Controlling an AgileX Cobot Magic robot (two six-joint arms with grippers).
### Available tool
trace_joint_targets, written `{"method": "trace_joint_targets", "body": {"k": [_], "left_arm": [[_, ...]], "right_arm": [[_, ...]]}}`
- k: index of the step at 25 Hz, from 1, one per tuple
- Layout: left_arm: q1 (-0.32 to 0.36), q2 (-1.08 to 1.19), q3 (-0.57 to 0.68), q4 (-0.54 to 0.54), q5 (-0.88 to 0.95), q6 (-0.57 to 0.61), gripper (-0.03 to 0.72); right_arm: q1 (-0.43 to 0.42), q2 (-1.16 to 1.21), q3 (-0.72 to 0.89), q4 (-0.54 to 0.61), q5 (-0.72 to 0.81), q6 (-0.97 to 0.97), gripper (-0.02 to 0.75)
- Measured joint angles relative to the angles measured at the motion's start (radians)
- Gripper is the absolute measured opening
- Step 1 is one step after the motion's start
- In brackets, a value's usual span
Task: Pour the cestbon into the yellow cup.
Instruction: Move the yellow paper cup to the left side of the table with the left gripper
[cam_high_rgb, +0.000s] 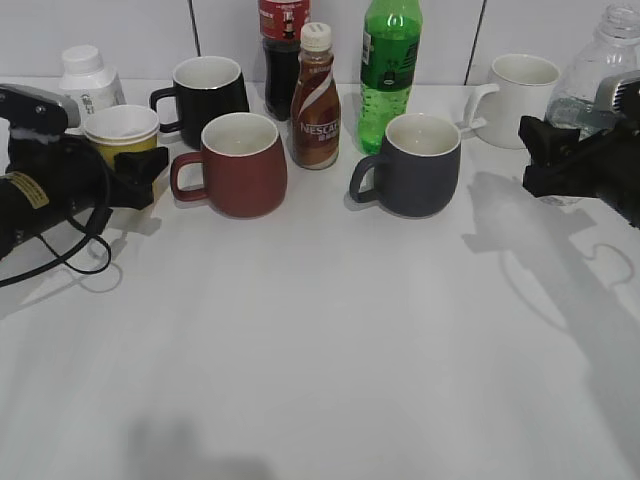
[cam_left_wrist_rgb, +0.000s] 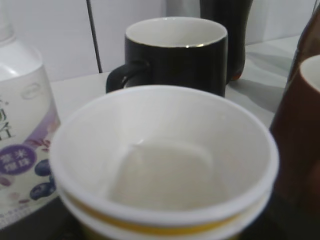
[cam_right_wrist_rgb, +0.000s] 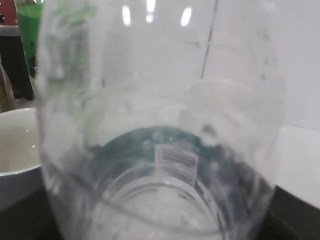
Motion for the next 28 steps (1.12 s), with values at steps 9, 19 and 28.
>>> {"method": "trace_joint_targets", "body": {"k": [9,19,28], "left_arm": [[0.0,0.0,0.0,0.001,0.018,0.0,0.568],[0.0,0.0,0.002,0.001,0.021,0.0,0.601],[0.0,0.0,0.015,0.001,0.022,0.0,0.601]], "right_arm": [[0.0,0.0,0.0,0.0,0.001,0.0,0.472],[0.0,0.0,0.0,0.0,0.001,-0.001,0.472],[0.0,0.03,-0.044,0.001,0.021,-0.023,0.472]]}}
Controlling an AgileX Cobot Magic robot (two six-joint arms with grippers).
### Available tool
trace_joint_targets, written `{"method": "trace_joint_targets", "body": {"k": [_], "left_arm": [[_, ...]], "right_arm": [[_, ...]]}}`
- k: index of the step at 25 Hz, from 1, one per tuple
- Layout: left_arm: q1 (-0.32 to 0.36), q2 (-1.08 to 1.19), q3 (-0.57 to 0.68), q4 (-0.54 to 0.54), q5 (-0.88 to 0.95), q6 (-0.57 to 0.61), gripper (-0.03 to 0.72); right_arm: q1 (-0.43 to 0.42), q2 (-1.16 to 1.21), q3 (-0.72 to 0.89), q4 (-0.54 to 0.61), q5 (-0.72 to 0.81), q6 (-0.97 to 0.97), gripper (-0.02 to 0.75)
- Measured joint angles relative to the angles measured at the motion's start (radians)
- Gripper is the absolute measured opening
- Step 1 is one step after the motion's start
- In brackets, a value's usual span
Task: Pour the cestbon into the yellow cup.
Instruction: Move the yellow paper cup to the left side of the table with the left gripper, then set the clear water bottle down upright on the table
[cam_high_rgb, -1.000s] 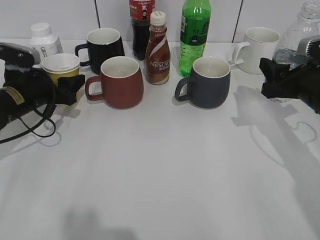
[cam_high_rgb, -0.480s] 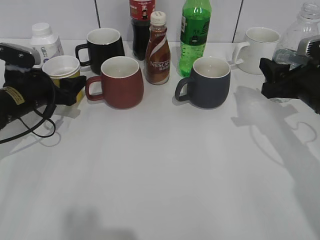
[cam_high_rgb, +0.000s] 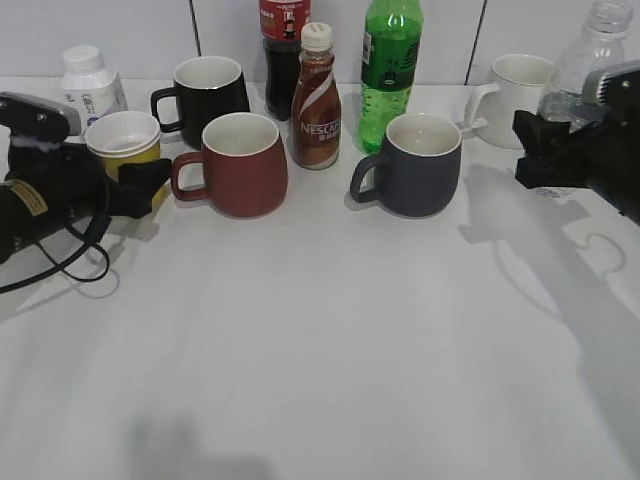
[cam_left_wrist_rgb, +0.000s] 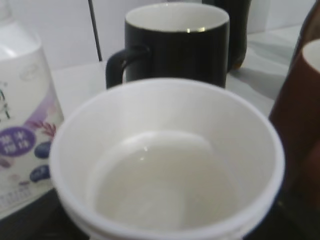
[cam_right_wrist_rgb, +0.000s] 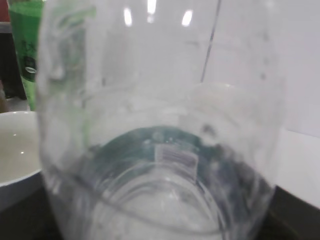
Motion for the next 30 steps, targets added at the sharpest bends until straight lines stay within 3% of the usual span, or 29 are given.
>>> {"method": "trace_joint_targets", "body": {"k": [14,28,30], "left_arm": [[0.0,-0.069,0.071,-0.017,0.009,0.0,0.601],[0.0,-0.083,0.118,-0.02,0.026,0.0,0.601],[0.0,-0.102,0.144,-0.026,0.005,0.0,0.601]], "right_arm": [[0.0,0.185,-0.128,0.016,0.016,-0.015,0.472],[0.0,0.264,-0.137,0.081,-0.021,0.04,0.472],[0.0,0.265,-0.137,0.086,-0.021,0.044,0.516]]}}
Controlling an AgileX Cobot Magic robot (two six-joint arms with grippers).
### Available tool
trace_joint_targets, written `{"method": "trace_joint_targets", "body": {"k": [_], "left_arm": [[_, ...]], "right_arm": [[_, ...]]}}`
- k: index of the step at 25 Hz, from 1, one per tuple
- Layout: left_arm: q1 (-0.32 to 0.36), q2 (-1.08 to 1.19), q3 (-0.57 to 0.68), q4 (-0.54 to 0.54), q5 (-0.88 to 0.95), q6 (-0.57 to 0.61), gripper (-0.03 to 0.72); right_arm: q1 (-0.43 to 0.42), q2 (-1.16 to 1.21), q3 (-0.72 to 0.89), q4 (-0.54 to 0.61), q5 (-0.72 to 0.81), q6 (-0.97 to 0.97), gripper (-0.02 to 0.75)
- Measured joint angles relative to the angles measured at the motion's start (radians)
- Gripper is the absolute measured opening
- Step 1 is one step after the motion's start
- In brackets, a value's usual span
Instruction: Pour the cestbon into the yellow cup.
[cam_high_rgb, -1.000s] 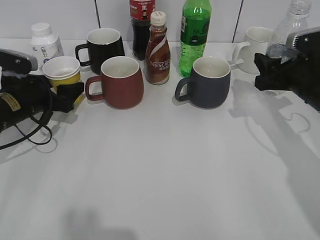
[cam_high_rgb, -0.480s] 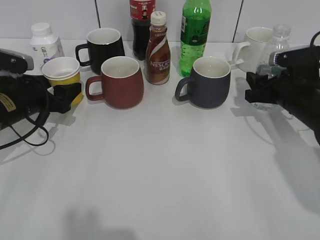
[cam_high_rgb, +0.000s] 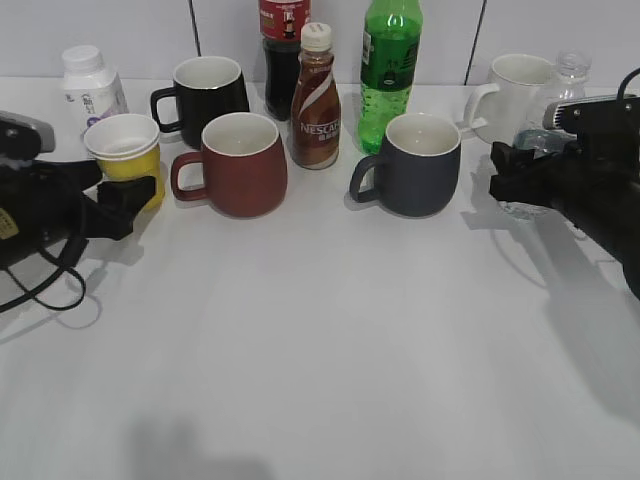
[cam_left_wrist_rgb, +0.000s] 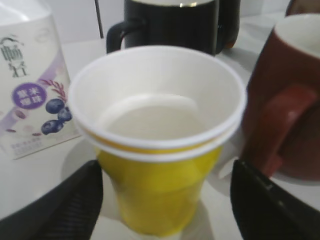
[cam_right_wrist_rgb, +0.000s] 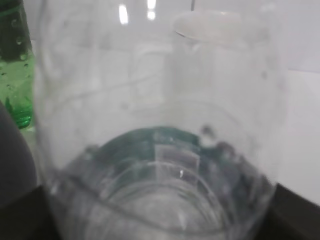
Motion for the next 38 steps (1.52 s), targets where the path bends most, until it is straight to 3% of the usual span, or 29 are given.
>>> {"method": "trace_joint_targets", "body": {"k": [5,14,25,31,38], "left_arm": [[0.0,-0.044,0.055,-0.017,-0.022,0.0,0.601],[0.0,-0.117,0.136,-0.02,-0.027,-0.037,0.597],[-0.027,-0.266,0.254,0.021,0.002,-0.145,0.594],[-0.086,-0.36,0.259,0.032,0.145,-0.266,0.593],[-0.126,-0.568,0.26,0.027,0.417,-0.326,0.562]], "right_arm": [[0.0,-0.003,0.0,0.001,0.029,0.002,0.621],[0.0,-0.023,0.024,0.009,0.073,0.03,0.627],[0.0,-0.155,0.189,0.011,0.096,0.081,0.626],[0.0,-0.272,0.212,-0.027,0.279,0.151,0.615],[0.0,-0.452,0.212,-0.135,0.624,0.285,0.596]]}}
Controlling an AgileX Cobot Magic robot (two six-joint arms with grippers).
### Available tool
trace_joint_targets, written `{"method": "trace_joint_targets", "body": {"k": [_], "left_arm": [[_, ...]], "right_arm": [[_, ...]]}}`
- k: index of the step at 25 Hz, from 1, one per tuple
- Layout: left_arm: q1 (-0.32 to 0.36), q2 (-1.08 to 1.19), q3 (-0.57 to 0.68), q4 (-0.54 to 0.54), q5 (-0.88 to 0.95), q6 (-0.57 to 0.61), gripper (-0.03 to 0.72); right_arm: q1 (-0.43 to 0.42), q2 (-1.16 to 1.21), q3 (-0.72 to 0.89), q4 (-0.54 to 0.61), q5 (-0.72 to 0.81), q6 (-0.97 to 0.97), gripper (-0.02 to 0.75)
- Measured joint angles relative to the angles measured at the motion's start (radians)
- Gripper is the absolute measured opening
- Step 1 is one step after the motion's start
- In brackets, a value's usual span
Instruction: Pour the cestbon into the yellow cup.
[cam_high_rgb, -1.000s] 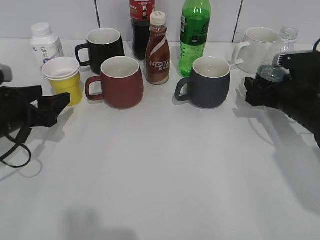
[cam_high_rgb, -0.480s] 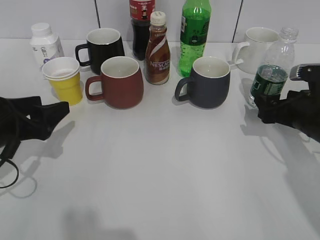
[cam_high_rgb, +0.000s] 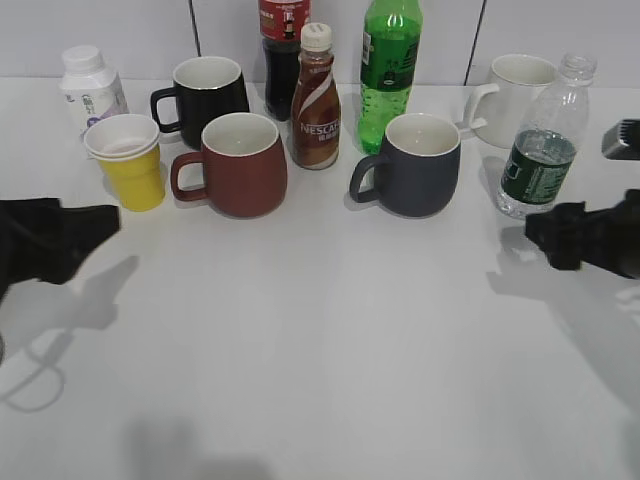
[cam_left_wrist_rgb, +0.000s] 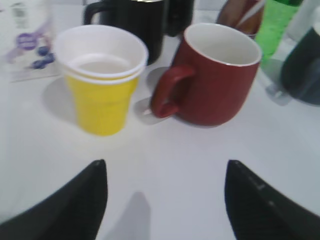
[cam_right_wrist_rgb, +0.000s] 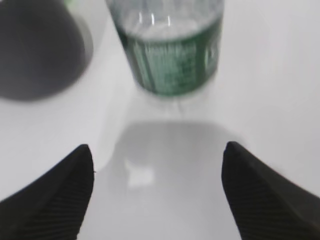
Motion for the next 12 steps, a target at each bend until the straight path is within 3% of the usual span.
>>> {"method": "trace_joint_targets", "body": {"k": [6,12], "left_arm": [[-0.001,-0.213,-0.02,-0.033,0.353,-0.036,0.541],[-0.046,-0.39,-0.174,-0.128,0.888,-0.04,0.54]], "right_arm": [[0.0,-0.205,-0.015,-0.048,0.395,0.055,0.594],[0.0,-0.41,-0.11,-0.021,0.856,0.003,0.592]]}}
